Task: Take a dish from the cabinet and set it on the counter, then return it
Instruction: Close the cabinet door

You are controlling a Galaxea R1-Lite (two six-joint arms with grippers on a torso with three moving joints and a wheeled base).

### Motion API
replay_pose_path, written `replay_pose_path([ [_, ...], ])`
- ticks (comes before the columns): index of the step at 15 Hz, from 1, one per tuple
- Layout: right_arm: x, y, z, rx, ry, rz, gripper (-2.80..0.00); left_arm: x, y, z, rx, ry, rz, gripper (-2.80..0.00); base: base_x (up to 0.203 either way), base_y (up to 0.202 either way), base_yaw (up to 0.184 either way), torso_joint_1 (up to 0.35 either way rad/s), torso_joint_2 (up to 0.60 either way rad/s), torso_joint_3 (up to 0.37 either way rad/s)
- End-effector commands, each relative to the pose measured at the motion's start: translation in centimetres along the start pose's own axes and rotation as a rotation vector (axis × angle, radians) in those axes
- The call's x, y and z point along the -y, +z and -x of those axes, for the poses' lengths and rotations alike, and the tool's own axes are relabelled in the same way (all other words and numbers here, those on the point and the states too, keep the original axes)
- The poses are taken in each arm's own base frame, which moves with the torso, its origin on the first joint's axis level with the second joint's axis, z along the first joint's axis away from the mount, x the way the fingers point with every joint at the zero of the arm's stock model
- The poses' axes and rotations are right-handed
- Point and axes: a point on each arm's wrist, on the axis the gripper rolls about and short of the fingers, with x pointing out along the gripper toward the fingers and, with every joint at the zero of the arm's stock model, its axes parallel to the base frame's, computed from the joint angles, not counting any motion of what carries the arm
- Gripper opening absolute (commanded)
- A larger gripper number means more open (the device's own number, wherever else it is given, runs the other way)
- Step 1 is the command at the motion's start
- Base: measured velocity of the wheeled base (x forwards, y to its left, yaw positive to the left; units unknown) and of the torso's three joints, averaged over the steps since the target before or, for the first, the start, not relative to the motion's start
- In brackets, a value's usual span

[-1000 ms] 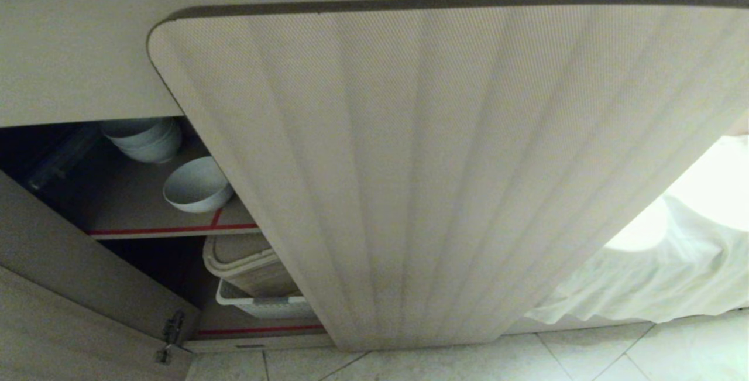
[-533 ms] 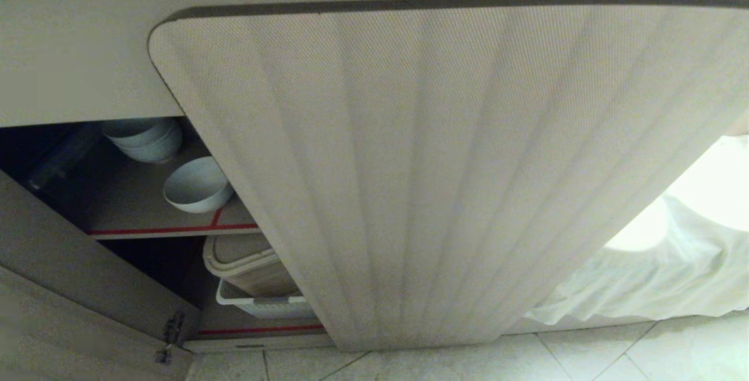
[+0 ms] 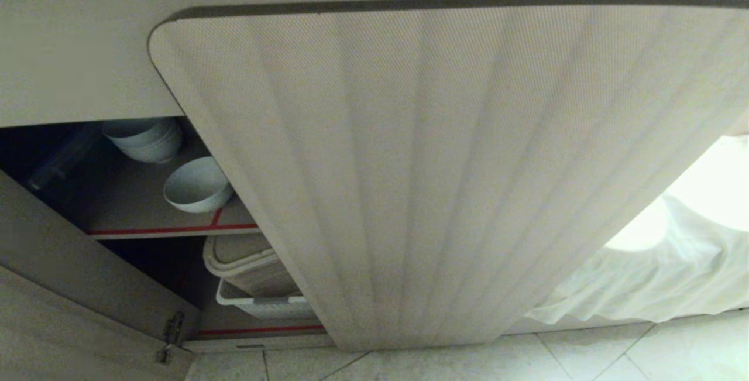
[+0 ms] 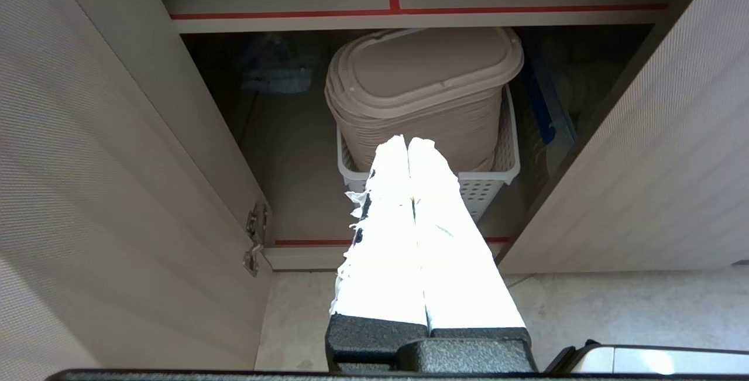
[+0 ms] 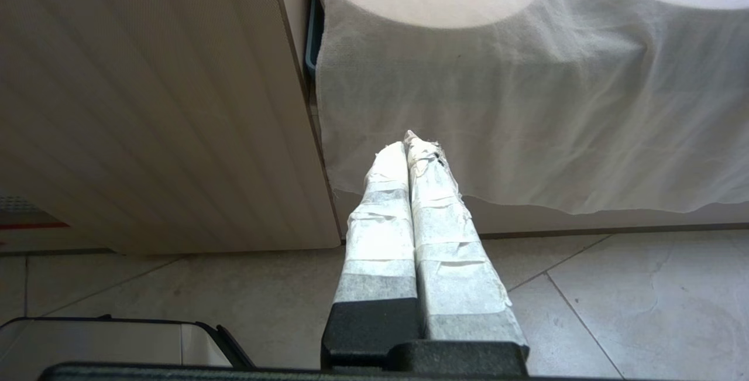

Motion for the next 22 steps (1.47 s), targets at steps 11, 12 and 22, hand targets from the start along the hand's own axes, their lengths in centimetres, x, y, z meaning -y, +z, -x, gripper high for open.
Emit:
replay_pose_path([
  [11, 0.0, 0.0, 0.0, 0.0, 0.0, 0.0, -2.8, 0.0, 0.02, 0.0, 0.003, 0.0, 0.007, -2.8, 0.0, 0.0, 0.0, 0.0, 0.0, 0.0],
  [12, 0.0, 0.0, 0.0, 0.0, 0.0, 0.0, -2.8, 0.0, 0.02, 0.0, 0.003, 0.0, 0.007, -2.8, 0.0, 0.0, 0.0, 0.0, 0.0, 0.0],
  [22, 0.0, 0.0, 0.0, 0.0, 0.001, 0.0, -2.8, 0.01, 0.02, 0.0, 0.003, -0.002, 0.009, -2.8, -0.186, 0.0, 0.0, 0.002, 0.0, 0.001],
])
